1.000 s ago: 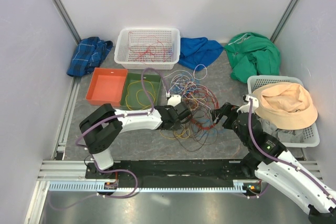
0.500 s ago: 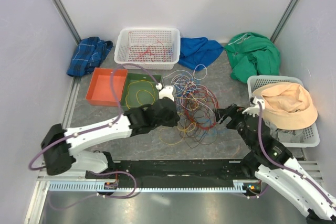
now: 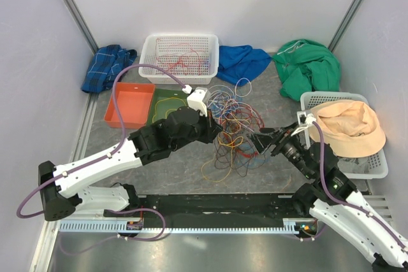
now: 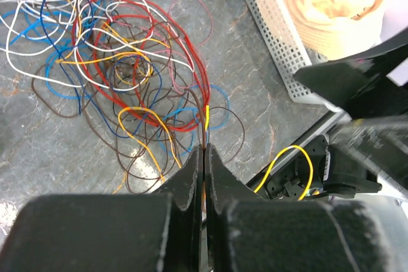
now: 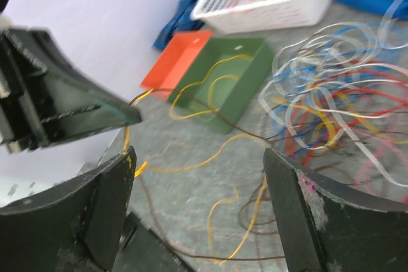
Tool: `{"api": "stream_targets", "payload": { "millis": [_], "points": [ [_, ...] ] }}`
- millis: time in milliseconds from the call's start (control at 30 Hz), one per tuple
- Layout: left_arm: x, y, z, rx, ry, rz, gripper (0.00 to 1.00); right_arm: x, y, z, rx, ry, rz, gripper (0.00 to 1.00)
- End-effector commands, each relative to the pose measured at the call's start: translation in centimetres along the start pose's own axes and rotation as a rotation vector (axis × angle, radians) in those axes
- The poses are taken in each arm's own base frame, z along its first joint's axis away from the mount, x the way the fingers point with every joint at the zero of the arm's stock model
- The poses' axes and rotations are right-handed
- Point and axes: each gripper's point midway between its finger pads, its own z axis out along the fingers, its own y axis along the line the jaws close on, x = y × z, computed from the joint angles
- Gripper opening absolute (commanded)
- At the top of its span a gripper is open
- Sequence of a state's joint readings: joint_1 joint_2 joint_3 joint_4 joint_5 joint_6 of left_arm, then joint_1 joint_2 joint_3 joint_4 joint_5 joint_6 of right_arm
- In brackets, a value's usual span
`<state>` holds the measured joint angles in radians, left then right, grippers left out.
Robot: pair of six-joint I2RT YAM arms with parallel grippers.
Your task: Untangle the cables
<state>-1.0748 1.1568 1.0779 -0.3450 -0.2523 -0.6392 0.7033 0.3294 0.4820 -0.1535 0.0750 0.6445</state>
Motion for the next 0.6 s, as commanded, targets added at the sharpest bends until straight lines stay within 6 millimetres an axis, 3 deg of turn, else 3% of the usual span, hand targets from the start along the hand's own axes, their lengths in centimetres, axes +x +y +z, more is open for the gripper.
{"api": "stream_targets", "payload": {
  "millis": [0,300,433,567],
  "points": [
    [-1.6,-1.1,-0.2,0.029,-0.035,0.049,0.02,-0.1,4.9,0.4,-0.224,0.057,0.02,0.87],
    [-1.5,-0.7,0.1,0.011,-0.033,0.06,0.02,1.7,6.7,0.7,-0.352,0.118,0.103,0.86],
    [-1.1,-0.6,0.3,0.008,-0.023,0.06,0.02,3.2,6.5,1.3,-0.354,0.178,0.128,0.82],
    [-1.2,-0.5,0.1,0.006,-0.028,0.055,0.02,4.7,5.7,2.2,-0.32,0.239,0.146,0.68]
  ]
}}
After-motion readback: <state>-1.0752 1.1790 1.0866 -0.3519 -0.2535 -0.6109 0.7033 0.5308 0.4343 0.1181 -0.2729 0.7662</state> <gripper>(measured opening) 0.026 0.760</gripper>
